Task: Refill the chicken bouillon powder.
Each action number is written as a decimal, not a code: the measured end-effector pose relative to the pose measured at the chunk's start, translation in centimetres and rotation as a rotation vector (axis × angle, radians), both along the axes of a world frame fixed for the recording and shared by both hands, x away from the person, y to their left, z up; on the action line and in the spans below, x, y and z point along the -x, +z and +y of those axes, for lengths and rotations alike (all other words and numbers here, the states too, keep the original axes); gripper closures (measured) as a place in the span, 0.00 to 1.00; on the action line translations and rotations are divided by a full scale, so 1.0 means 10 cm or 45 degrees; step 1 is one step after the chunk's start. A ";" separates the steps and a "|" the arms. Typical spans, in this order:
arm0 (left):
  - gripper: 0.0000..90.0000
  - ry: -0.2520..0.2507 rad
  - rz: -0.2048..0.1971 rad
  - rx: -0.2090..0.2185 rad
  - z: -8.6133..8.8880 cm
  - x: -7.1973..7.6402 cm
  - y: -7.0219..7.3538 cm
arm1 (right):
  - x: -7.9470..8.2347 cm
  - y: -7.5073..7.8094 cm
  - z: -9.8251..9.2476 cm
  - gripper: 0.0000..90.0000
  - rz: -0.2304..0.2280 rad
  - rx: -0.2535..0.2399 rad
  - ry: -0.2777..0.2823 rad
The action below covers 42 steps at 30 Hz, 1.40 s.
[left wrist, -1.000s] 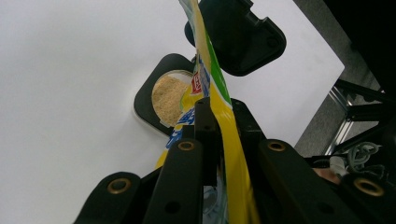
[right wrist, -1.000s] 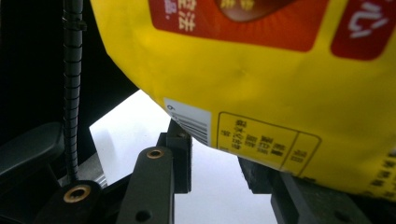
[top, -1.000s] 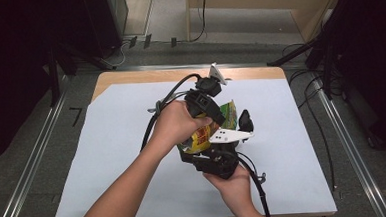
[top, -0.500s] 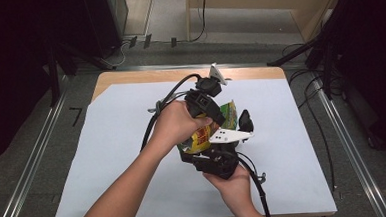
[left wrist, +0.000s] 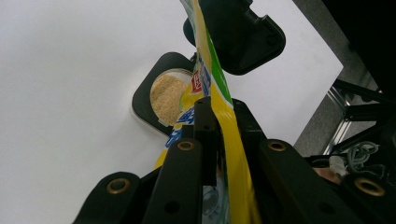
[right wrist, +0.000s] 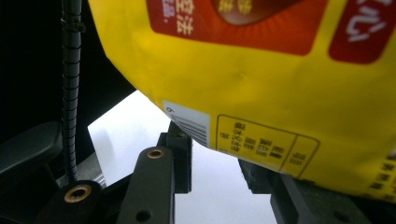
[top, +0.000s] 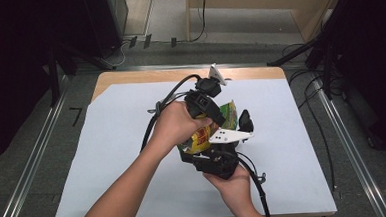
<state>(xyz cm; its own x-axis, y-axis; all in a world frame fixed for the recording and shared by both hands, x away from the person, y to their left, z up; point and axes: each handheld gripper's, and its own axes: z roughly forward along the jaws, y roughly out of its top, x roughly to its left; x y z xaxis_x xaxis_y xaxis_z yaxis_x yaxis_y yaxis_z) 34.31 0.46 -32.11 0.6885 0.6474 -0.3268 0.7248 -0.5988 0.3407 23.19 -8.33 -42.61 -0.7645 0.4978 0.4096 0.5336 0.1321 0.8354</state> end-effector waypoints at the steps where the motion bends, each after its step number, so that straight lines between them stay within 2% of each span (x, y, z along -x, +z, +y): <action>1: 0.94 0.000 0.000 0.000 0.00 0.00 0.00 | 0.00 0.00 0.00 0.78 0.000 0.000 0.000; 7: 0.94 -0.001 -0.007 -0.005 -0.01 0.01 0.00 | 0.00 0.00 0.00 0.78 0.002 -0.002 -0.003; 9: 0.95 -0.011 -0.044 -0.007 -0.01 0.04 0.02 | 0.00 0.00 -0.01 0.79 0.004 -0.006 0.003; 10: 0.96 -0.011 -0.044 -0.007 -0.01 0.04 0.02 | 0.00 0.00 -0.01 0.79 0.004 -0.006 0.003; 11: 0.98 -0.020 -0.080 -0.010 -0.02 0.07 0.04 | 0.00 0.00 -0.01 0.80 0.006 -0.012 0.006; 14: 0.99 -0.023 -0.100 -0.020 -0.03 0.09 0.05 | 0.00 0.00 -0.01 0.80 0.000 -0.010 0.006; 17: 1.00 -0.030 -0.090 -0.035 -0.03 0.07 0.04 | 0.01 -0.02 0.00 0.81 0.007 -0.008 0.004; 27: 1.00 -0.024 -0.082 -0.029 0.01 0.04 0.04 | 0.03 -0.07 0.00 0.82 0.041 -0.020 0.014; 42: 1.00 -0.030 -0.064 -0.007 0.00 0.04 0.03 | 0.04 -0.05 0.01 0.82 0.003 0.025 0.013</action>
<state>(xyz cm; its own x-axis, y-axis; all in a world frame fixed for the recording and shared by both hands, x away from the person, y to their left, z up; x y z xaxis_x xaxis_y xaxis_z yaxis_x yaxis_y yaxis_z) 33.89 0.48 -31.81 0.7188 0.6327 -0.2882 0.6928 -0.6172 0.3730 22.79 -8.23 -43.10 -0.7686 0.4981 0.4014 0.5339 0.1539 0.8314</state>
